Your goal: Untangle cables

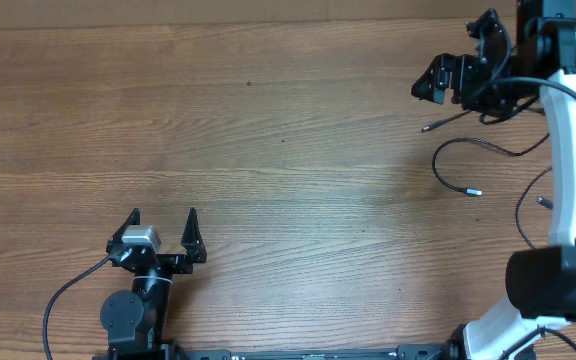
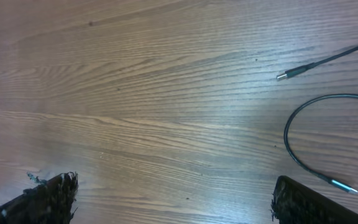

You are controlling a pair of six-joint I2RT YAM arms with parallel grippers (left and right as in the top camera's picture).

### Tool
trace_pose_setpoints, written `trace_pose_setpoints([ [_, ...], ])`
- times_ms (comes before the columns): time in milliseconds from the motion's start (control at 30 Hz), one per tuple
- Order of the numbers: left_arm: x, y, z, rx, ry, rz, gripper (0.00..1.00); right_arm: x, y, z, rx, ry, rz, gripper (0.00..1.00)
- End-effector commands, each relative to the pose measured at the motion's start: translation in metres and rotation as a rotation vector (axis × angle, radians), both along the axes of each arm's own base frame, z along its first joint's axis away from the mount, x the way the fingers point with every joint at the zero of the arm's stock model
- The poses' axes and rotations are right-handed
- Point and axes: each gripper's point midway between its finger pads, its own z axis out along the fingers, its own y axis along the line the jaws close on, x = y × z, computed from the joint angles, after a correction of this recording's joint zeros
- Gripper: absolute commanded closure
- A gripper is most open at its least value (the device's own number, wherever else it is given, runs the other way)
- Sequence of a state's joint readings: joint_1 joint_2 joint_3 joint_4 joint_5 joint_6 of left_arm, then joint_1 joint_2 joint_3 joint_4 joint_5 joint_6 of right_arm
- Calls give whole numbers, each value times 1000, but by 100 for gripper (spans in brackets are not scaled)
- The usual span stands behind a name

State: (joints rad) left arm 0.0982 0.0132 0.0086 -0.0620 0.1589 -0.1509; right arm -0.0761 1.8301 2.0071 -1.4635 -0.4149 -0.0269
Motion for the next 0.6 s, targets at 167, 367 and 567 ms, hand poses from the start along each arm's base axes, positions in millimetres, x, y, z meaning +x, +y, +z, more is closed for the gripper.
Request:
trace_pose_setpoints([
  [167, 0, 1, -1, -2, -1, 10, 0, -24, -2, 59, -47, -173, -4, 0],
  [367, 0, 1, -1, -2, -1, 10, 0, -16, 4, 78, -74, -372, 8, 0],
  [567, 0, 1, -1, -2, -1, 10, 0, -13, 42, 62, -45, -615, 81, 0],
])
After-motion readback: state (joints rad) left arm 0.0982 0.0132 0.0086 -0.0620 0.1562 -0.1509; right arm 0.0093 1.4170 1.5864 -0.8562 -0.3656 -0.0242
